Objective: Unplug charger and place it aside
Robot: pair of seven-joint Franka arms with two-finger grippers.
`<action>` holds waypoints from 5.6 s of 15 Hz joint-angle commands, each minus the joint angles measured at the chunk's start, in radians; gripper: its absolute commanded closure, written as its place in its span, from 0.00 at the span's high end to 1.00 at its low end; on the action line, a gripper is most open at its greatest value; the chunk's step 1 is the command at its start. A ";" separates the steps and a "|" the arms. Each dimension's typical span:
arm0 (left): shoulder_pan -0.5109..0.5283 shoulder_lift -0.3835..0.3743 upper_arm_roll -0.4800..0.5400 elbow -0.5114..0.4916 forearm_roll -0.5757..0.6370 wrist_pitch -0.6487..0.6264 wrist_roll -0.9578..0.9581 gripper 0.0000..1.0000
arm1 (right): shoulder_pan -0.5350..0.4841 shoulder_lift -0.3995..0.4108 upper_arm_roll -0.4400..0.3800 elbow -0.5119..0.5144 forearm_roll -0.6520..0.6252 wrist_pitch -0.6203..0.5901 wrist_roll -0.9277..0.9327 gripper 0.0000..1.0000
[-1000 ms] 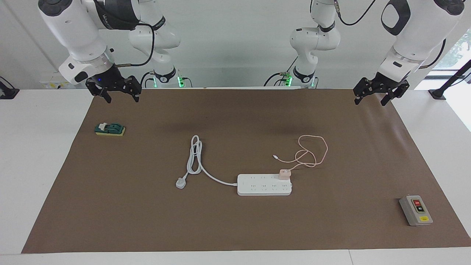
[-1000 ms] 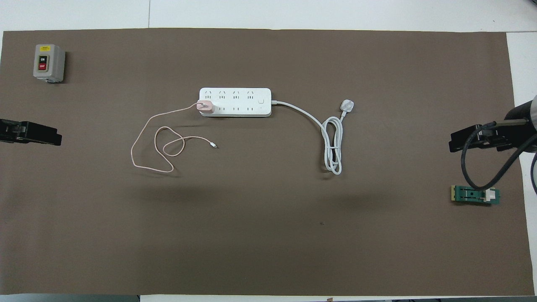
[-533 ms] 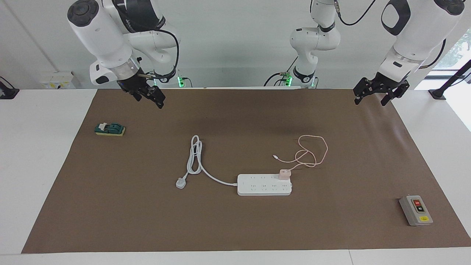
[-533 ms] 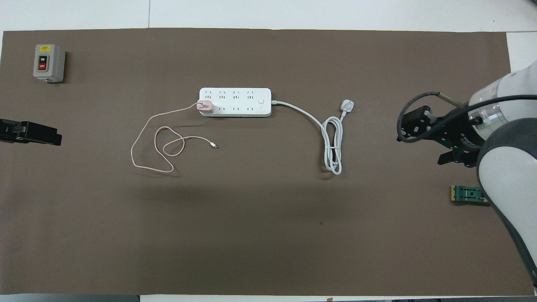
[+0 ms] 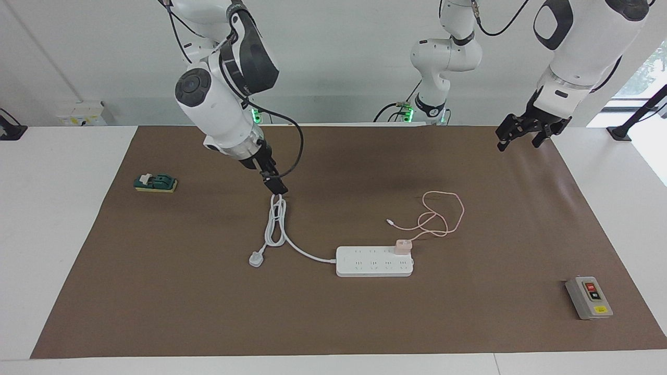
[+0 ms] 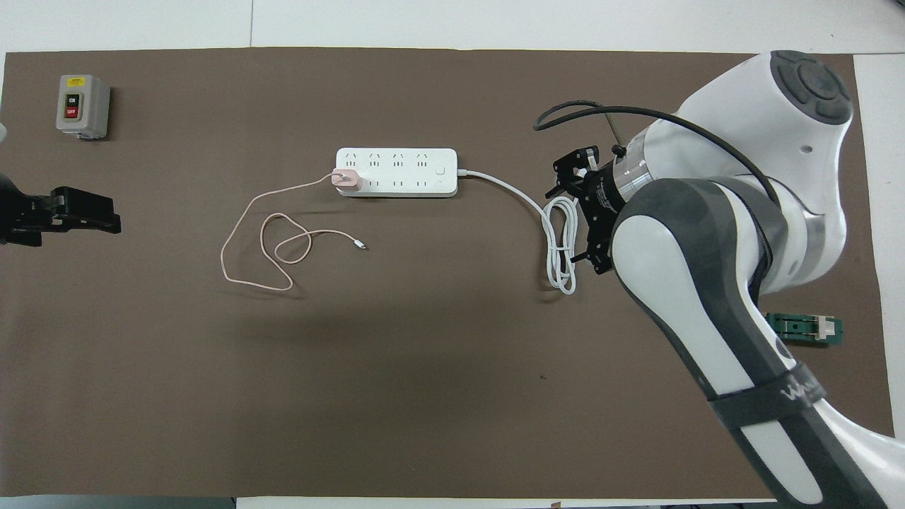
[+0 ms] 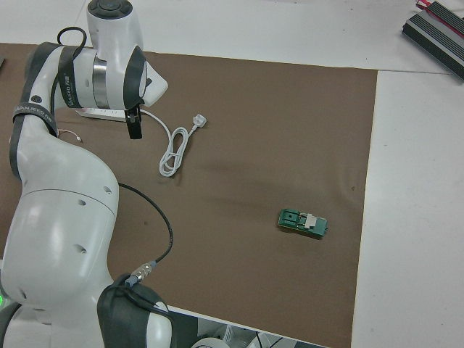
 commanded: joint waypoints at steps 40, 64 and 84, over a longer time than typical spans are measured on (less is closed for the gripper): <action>-0.346 0.598 0.020 0.210 -0.074 0.392 -1.631 1.00 | 0.171 0.578 -0.004 0.349 0.124 0.495 0.063 1.00; -0.366 0.594 0.020 0.120 0.015 0.513 -1.651 0.00 | 0.134 0.652 0.001 0.438 0.162 0.505 0.058 0.22; -0.329 0.600 0.014 0.256 -0.002 0.296 -1.600 0.00 | 0.134 0.652 0.006 0.433 0.191 0.507 0.055 0.00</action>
